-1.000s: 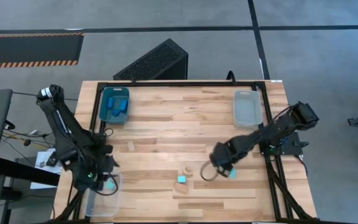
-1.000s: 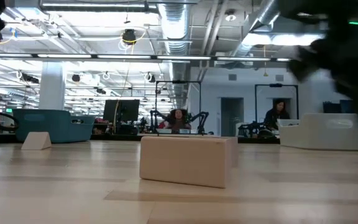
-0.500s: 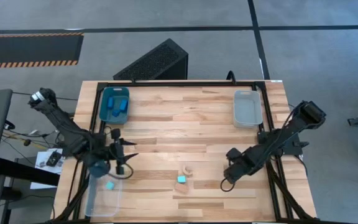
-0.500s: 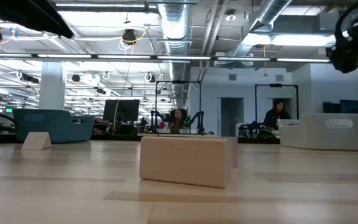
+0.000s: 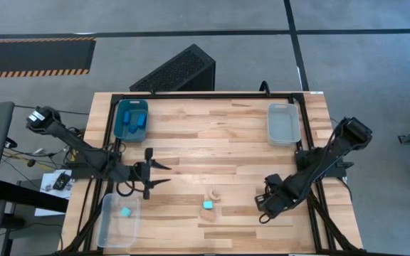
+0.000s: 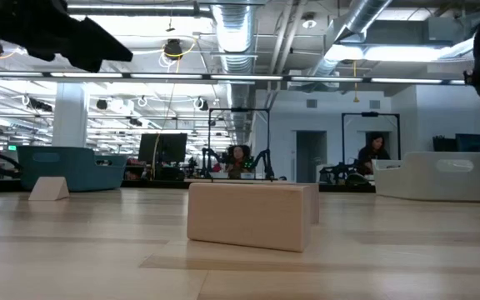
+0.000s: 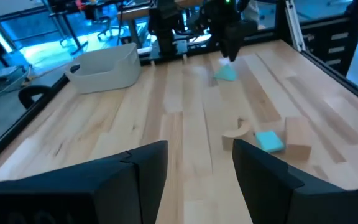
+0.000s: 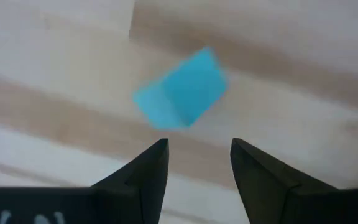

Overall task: Sort & place blocks by color
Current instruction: Put the right light blue block into the transparent bin

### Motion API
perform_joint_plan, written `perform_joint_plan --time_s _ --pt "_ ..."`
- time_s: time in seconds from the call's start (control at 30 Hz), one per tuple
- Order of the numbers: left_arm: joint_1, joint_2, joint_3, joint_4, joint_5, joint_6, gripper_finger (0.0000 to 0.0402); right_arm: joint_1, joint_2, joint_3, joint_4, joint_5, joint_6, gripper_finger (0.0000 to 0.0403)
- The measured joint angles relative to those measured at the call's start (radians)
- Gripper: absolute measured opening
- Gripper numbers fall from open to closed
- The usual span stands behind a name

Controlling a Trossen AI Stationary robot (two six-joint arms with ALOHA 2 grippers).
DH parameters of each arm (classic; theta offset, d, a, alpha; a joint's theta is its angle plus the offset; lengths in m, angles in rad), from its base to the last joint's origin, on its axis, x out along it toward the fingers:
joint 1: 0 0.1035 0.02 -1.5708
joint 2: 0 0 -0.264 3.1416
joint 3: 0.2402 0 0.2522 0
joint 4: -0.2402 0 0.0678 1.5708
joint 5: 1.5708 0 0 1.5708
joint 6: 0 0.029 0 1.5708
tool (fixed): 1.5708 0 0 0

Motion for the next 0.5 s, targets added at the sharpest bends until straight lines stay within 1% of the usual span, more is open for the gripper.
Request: perform_joint_plan --time_s 0.07,0.13,0.27,0.33,0.4,0.5 --pt "0.024 0.000 -0.007 0.009 0.037 0.025 0.0171 0.006 0.028 0.000 0.041 -0.049 -0.031 0.0189" --pt "0.046 0.000 -0.007 0.009 0.060 0.042 0.0171 0.011 0.052 0.000 0.044 -0.077 -0.055 0.0180" --pt "0.086 0.000 -0.007 0.013 0.092 0.051 0.0171 -0.016 0.098 0.000 0.013 -0.075 -0.185 0.0163" --pt "0.102 0.000 -0.007 0.013 0.109 0.056 0.0171 -0.048 0.118 0.000 -0.022 -0.070 -0.285 0.0155" --pt "0.113 0.000 -0.007 0.014 0.111 0.058 0.0171 -0.079 0.133 0.000 -0.035 -0.035 -0.388 0.0146" --pt "0.129 0.000 -0.007 0.014 0.111 0.058 0.0171 -0.127 0.138 0.003 -0.003 0.077 -0.539 0.0135"
